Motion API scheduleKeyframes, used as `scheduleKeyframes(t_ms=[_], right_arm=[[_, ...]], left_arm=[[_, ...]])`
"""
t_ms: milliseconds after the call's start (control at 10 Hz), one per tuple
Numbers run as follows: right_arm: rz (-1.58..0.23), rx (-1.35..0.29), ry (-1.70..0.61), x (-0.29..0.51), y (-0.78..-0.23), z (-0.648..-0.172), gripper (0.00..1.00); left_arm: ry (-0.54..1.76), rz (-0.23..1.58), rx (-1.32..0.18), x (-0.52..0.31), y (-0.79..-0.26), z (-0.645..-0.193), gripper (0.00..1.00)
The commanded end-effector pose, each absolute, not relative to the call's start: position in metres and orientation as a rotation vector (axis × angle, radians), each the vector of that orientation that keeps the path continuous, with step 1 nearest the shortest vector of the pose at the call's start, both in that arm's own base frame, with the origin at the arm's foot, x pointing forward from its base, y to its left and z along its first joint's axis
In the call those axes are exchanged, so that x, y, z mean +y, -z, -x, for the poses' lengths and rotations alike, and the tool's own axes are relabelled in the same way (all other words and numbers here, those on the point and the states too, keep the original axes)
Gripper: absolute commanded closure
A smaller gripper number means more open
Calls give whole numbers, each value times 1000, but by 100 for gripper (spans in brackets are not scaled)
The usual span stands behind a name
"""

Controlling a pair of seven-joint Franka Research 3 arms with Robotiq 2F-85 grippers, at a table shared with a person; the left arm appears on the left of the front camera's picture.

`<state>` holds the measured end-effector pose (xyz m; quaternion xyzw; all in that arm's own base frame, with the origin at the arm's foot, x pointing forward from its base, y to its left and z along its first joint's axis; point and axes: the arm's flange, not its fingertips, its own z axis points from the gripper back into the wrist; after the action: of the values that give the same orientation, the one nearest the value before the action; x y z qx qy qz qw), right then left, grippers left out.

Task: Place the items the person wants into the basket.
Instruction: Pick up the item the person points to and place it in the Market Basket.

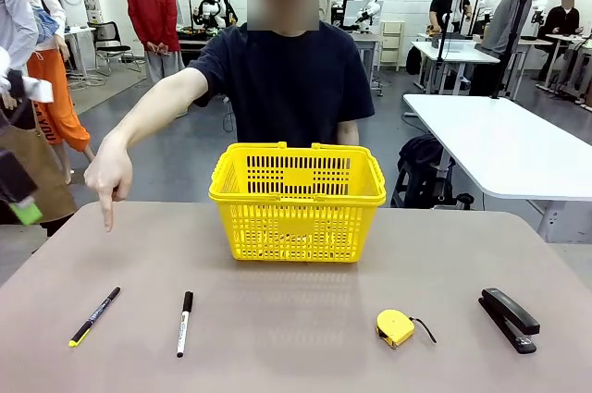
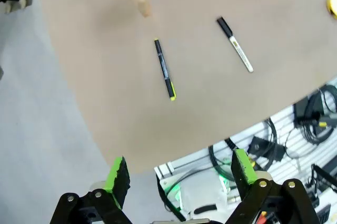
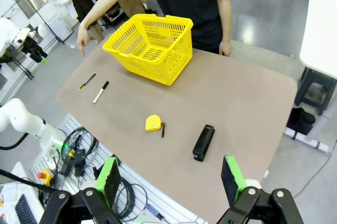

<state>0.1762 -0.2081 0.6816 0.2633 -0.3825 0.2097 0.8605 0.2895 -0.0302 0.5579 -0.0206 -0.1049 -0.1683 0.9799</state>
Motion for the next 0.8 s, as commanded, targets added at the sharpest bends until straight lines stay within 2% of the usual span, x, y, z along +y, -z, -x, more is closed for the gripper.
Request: scheduleKeyframes(t_ms=[0, 200, 400, 500, 700], right_arm=[[-561, -821, -442, -206, -680, -180, 0], [-561, -821, -442, -206, -680, -180, 0], [-561, -821, -442, -206, -680, -180, 0], [-561, -821, -442, -206, -680, -180, 0], [-561, -821, -442, -206, -680, -180, 0]], left_arm=[[261, -32, -262, -46, -533, -306, 0], [224, -62, -227, -52, -501, -324, 0], [282, 68, -199, -41, -515, -336, 0], [249, -28, -229, -49, -502, -322, 0], [249, -28, -229, -49, -502, -322, 0]])
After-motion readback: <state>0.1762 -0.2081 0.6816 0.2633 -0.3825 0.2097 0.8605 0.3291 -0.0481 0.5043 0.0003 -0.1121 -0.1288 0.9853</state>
